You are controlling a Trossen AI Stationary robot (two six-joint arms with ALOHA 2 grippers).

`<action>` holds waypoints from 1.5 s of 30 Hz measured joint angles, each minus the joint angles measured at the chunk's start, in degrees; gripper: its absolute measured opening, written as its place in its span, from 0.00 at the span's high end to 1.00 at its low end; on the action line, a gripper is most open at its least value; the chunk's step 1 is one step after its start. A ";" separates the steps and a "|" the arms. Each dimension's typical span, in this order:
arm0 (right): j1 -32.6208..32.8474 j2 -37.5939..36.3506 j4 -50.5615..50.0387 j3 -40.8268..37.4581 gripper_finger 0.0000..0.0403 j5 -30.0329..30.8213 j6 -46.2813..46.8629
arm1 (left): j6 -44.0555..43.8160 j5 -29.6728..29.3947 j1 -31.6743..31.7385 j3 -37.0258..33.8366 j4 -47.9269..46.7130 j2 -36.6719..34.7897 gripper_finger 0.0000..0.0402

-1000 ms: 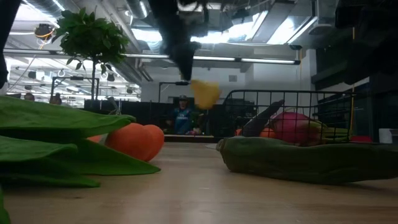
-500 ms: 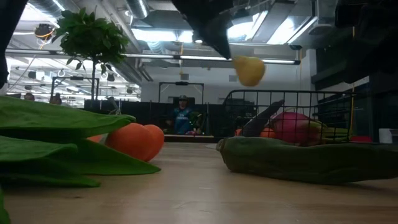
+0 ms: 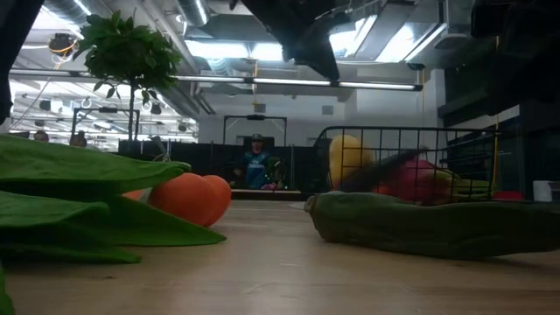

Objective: Build produce basket
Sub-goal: Put the chilli pepper into the wire basket

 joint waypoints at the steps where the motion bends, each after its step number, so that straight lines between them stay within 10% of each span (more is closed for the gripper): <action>1: -0.02 0.00 -0.02 0.00 0.64 0.02 0.00 | 0.00 -0.13 0.02 0.00 -0.08 0.00 0.79; 8: -0.02 0.00 -0.02 0.00 0.64 -0.05 -0.02 | -0.27 -6.70 -0.82 -0.04 -5.87 -2.40 0.76; 27: 0.00 -0.01 -0.27 0.00 0.64 1.06 -0.22 | -20.84 -6.80 -11.19 -1.28 -57.06 -15.90 0.76; 36: -0.01 0.07 -0.20 0.00 0.64 2.01 -0.27 | -32.42 -9.11 -16.84 -17.82 -53.33 -33.40 0.76; 45: -0.40 0.37 0.23 0.00 0.64 5.24 -1.57 | -38.93 -15.31 -22.58 -44.77 -27.62 -53.17 0.76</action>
